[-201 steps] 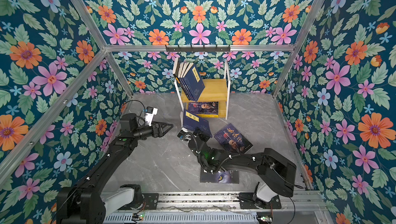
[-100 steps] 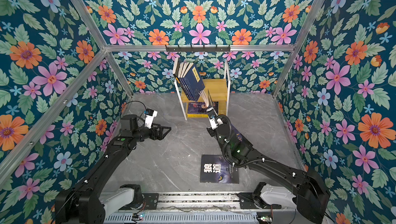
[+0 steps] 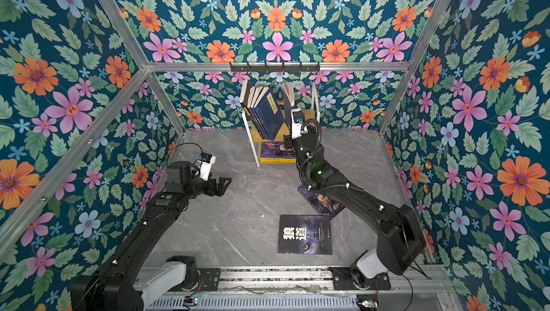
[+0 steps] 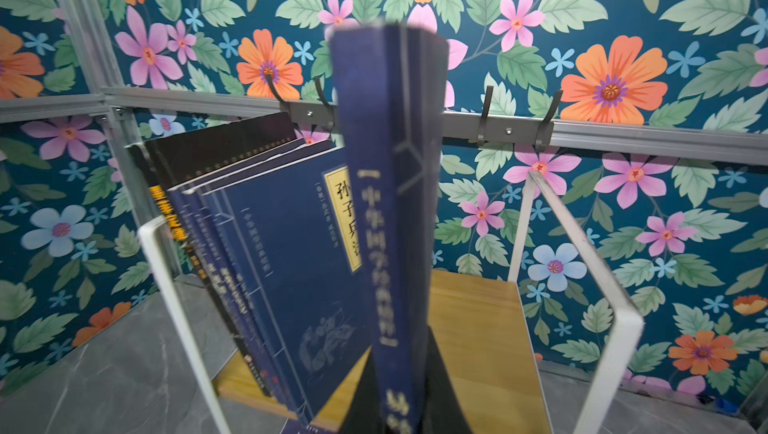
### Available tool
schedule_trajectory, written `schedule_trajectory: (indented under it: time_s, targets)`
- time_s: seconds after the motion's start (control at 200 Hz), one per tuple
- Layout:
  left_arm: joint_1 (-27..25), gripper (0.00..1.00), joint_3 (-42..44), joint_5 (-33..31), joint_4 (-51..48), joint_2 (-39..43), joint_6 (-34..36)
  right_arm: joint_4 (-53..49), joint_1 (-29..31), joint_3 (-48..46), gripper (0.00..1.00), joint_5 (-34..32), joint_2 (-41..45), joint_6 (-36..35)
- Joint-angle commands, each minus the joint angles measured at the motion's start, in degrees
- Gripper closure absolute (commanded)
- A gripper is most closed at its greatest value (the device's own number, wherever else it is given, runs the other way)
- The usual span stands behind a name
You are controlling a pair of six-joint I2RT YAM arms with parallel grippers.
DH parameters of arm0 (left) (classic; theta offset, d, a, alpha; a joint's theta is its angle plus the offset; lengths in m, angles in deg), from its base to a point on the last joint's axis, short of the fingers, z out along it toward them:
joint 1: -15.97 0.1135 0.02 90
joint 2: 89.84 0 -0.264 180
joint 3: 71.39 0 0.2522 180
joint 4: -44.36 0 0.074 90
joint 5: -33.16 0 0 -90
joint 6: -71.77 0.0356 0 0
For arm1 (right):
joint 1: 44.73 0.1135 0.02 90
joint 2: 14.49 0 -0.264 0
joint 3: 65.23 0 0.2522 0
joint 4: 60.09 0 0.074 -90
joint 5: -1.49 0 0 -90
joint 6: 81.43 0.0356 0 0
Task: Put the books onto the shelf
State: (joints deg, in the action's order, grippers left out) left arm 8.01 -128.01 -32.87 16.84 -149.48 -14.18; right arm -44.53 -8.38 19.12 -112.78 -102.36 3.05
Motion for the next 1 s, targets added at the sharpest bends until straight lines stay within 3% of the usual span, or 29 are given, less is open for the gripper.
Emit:
schedule_trajectory:
  time_s: [0.0,0.5,0.8,0.995]
  targets:
    - [-0.2,0.00,-0.6,0.6,0.2,0.2,0.8,6.5,-1.0,2.6,0.99,-0.5,-3.8,1.7]
    - [-0.8,0.00,-0.4,0.5,0.3,0.2,1.1,5.7,-1.8,11.1,0.99,5.6,-18.2,8.6]
    - [-0.8,0.00,-0.4,-0.2,0.2,0.0,1.5,8.3,-1.9,11.4,0.97,11.1,-20.0,10.7]
    - [-0.9,0.00,-0.2,0.5,0.6,-0.3,1.1,11.4,-1.8,9.1,0.90,13.4,-19.7,11.8]
